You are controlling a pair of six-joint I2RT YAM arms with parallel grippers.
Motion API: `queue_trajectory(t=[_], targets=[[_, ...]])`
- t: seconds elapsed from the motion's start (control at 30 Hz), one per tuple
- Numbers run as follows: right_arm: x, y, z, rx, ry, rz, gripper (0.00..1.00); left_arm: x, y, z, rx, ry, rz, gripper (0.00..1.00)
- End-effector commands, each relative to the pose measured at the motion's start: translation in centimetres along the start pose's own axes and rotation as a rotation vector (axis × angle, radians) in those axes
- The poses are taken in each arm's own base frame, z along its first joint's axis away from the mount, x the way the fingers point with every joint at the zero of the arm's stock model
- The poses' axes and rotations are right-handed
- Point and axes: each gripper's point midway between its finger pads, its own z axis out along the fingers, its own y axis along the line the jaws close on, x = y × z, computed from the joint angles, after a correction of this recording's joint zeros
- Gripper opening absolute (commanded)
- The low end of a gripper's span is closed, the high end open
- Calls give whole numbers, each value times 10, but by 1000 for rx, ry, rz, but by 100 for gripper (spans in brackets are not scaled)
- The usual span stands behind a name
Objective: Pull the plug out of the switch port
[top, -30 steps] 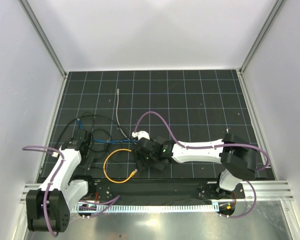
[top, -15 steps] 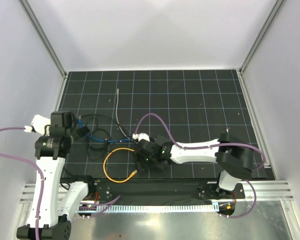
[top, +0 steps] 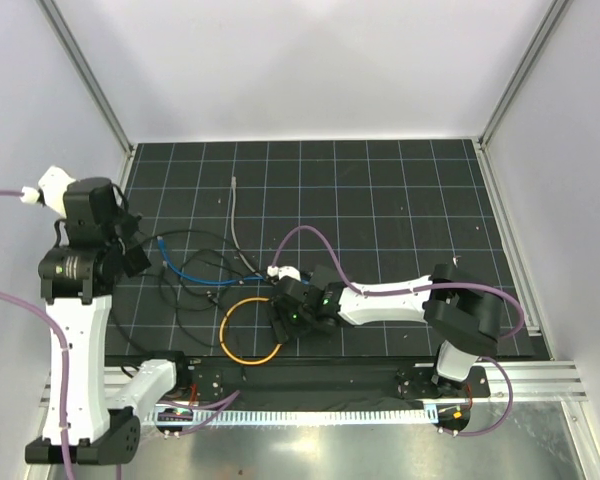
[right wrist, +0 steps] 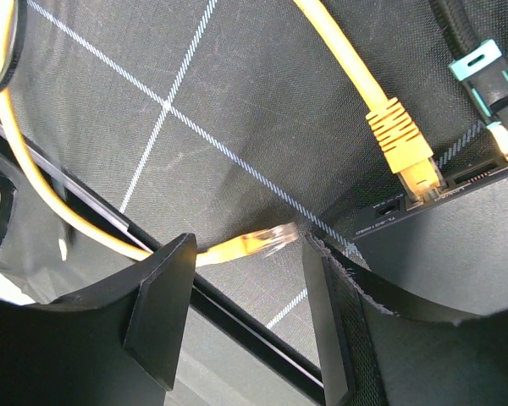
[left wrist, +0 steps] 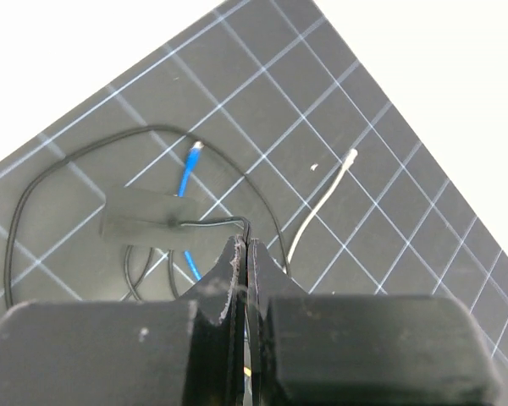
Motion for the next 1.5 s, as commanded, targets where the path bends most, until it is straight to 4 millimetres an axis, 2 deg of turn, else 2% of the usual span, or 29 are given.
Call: queue_trajectory(t=[0.0,0.03,0.07,0.1,0.13,0.17,0.23,0.27,0.37,0.4,0.6,0.7,0.8,0.9,0.93,1.0,1.03,1.1,1.13,1.17,1.23,1.27,1.37,1.4,1.47], targets=[[60,-61,6,216,203,-23,61,-37,-45,-5,162,-78,42,0],[53,-58,5,215,188,-27,61,-39,-53,1,167,-66,53,0],[52,-58,3,221,191,-30,62,-50,-63,-5,200,-85,54,0],[49,-56,2,219,187,-33,62,-53,-76,-7,252,-72,88,0],[43,-53,0,214,176,-36,62,-53,-86,0,265,-51,114,0],[42,-52,-1,214,173,-37,61,-71,-98,-12,304,-85,108,0],[36,-47,-5,199,158,-37,62,-84,-111,-18,343,-102,133,0],[34,-46,-7,197,156,-38,62,-101,-127,-26,387,-131,131,0],[26,-41,-13,191,133,-34,62,-123,-147,-39,455,-179,140,0],[25,-41,-14,192,130,-34,62,-140,-153,-53,491,-229,124,0],[19,-44,-20,204,119,-32,62,-204,-177,-108,638,-455,57,0],[18,-46,-23,206,115,-26,62,-222,-183,-121,668,-525,41,0],[15,-44,-26,202,105,-27,62,-231,-189,-126,698,-570,29,0],[8,-39,-32,189,86,-25,62,-228,-197,-112,695,-561,45,0],[5,-37,-35,185,81,-23,62,-222,-203,-97,685,-533,60,0],[-3,-31,-42,171,61,-23,62,-212,-210,-86,699,-494,90,0],[-8,-30,-50,169,45,-21,62,-203,-216,-71,695,-457,106,0],[-18,-25,-61,162,13,-19,62,-189,-224,-56,708,-402,128,0],[-26,-20,-73,144,-19,-19,62,-184,-226,-49,704,-381,131,0],[-28,-22,-81,159,-28,-23,63,-175,-229,-33,688,-345,144,0],[-38,-19,-102,150,-69,-26,63,-164,-234,-20,688,-301,161,0],[-42,-19,-109,153,-87,-27,63,-155,-235,-6,670,-266,171,0],[-52,-20,-131,157,-131,-27,64,-135,-234,24,629,-209,184,0],[-54,-21,-136,160,-140,-25,64,-122,-232,39,605,-176,194,0],[-54,-24,-142,165,-150,-22,64,-111,-230,54,586,-150,201,0]])
